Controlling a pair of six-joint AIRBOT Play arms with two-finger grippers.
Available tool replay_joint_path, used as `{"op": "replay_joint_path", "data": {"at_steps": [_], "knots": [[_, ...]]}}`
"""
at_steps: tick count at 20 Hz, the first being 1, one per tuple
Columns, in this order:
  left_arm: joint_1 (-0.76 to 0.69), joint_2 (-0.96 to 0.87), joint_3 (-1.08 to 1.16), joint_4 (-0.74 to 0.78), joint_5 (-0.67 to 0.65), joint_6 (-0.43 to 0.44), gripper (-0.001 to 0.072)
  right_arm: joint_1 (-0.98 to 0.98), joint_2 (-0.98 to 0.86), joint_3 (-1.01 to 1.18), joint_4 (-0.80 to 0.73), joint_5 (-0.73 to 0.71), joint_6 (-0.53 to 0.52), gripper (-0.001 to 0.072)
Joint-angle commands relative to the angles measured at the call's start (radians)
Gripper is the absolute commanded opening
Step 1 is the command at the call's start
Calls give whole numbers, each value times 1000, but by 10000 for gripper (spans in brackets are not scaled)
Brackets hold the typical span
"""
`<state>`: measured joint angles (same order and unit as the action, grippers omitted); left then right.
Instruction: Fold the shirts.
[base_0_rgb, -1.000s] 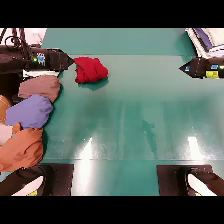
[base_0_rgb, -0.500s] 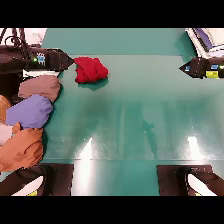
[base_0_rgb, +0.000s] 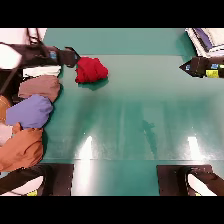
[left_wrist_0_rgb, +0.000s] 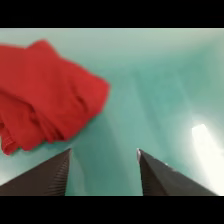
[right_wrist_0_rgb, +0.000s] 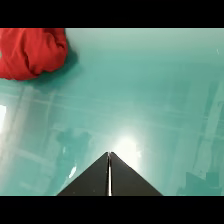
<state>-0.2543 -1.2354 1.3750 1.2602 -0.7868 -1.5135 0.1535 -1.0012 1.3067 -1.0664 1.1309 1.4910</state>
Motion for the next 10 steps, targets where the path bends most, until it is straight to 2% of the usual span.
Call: {"op": "replay_joint_path", "data": {"at_steps": [1,4,7,10], "knots": [[0,-212,0,27,137,-16,507,1,0,1,1,-5,0,19],[23,-388,7,-8,258,-88,507,1,0,1,2,-5,1,19],[37,-496,47,-71,322,-87,506,1,0,0,1,-5,1,19],[37,-549,101,-72,335,-86,505,1,0,0,1,-2,1,19]]}}
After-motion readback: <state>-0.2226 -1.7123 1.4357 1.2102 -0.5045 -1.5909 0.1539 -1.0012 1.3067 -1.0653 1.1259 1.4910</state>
